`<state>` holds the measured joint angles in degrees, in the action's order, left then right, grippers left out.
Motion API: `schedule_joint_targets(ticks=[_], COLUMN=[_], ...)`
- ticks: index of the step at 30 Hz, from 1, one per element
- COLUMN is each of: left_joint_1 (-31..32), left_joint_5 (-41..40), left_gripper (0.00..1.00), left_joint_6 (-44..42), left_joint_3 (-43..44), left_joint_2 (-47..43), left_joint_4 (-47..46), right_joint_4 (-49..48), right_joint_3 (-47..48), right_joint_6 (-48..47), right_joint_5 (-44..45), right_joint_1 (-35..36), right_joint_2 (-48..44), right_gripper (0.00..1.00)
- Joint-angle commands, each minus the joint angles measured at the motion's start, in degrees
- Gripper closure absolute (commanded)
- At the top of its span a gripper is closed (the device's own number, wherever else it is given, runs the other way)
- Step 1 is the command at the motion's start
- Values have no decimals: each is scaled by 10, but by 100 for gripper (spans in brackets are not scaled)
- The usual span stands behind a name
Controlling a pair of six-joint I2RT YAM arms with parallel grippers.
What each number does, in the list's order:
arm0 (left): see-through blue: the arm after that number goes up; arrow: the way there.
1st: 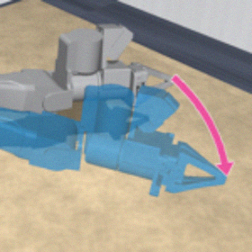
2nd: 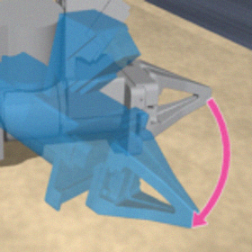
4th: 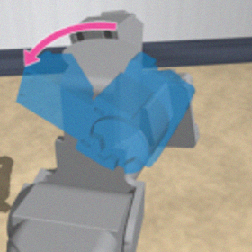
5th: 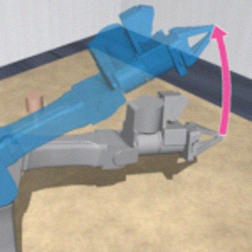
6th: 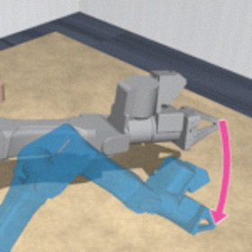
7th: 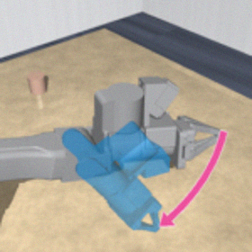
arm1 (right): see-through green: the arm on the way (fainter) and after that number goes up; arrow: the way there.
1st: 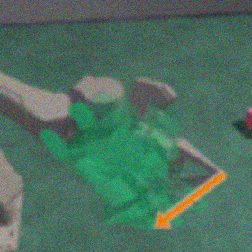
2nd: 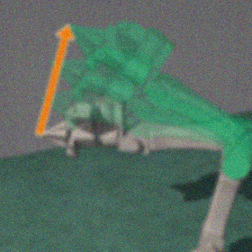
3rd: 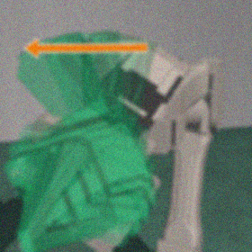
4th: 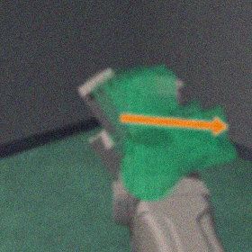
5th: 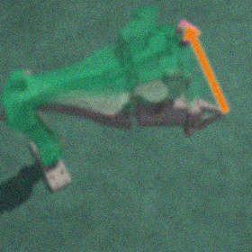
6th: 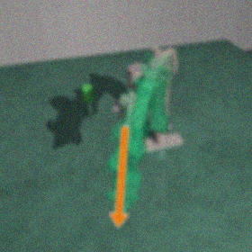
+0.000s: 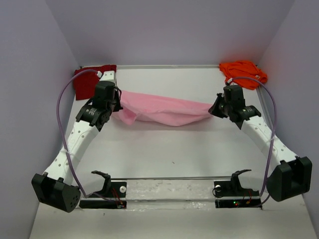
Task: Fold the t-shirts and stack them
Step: Fold the tshirt
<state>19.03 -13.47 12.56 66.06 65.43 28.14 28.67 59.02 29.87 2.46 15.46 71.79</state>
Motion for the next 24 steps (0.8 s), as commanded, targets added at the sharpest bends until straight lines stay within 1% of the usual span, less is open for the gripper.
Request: schedule_joint_targets(ticks=[1,4,7,11,14,18,21,24], left_joint_1=[1,2,1,1,1,1,0,0], left_joint_5=[43,48,52,59,55,47,20,-9], left_gripper=[100,100,100,100,100,100,100,100], left_joint_6=[5,5,5,8,10,13,13,12], left_joint_3=[-10,-31,-47,-56,-66,-69,-53,-25], left_joint_2=[-25,-30,-37,-33,-29,-12,17,66], left_joint_4=[18,14,8,1,-12,-25,-33,-40], right_joint_4=[21,50,60,94,94,79,68,66], right_joint_3=[-34,-61,-96,-112,-107,-88,-69,-54], right_joint_6=[4,16,27,22,17,17,23,29], right_joint_5=[-52,-96,-109,-117,-91,-65,-48,-29], right_joint_1=[5,5,5,5,5,5,5,5], right_joint_2=[-73,-119,-170,-198,-198,-170,-140,-119], right_gripper=[100,100,100,100,100,100,100,100])
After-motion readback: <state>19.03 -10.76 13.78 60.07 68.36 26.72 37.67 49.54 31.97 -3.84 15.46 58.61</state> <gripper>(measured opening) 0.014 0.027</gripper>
